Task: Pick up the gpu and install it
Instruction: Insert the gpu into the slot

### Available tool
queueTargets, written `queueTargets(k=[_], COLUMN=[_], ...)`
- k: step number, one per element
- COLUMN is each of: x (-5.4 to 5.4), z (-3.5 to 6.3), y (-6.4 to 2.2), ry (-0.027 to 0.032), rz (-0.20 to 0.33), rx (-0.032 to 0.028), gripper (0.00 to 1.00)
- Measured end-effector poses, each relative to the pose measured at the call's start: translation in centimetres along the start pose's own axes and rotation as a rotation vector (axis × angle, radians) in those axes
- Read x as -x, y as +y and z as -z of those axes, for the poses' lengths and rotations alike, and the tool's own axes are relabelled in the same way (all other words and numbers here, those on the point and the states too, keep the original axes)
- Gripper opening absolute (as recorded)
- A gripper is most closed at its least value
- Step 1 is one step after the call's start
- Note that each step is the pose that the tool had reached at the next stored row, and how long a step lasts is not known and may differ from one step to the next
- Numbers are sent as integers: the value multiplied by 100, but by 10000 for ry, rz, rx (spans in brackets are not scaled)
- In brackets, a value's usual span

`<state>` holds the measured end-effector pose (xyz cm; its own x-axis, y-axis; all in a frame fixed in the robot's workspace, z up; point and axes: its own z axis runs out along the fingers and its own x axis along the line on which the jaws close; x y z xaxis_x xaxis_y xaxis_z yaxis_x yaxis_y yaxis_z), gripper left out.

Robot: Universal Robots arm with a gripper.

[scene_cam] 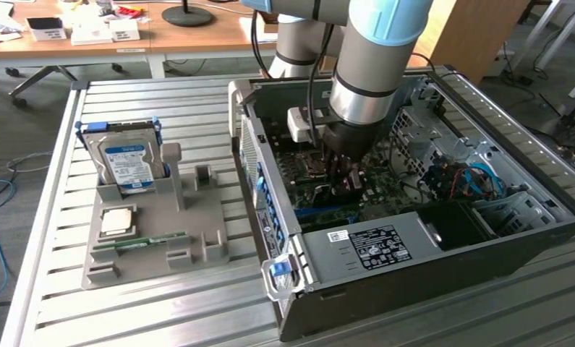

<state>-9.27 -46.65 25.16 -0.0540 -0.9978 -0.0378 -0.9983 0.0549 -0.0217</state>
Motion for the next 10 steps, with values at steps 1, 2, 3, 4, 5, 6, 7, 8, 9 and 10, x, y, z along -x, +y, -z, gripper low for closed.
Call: queueTargets(k=[1, 2, 3, 4, 5, 6, 7, 8, 9, 10], x=[0, -1, -1, 0, 0, 0, 0, 0, 0, -2], z=[0, -1, -3, -4, -5, -5, -5, -5, -5, -6], y=[0, 0, 0, 0, 0, 0, 0, 0, 0, 0], ry=[1, 1, 1, 0, 1, 1, 1, 1, 1, -1], rz=[0, 0, 0, 0, 0, 0, 0, 0, 0, 0], rx=[0, 0, 0, 0, 0, 0, 0, 0, 0, -1], gripper=[27, 27, 27, 27, 27, 27, 27, 27, 27, 27])
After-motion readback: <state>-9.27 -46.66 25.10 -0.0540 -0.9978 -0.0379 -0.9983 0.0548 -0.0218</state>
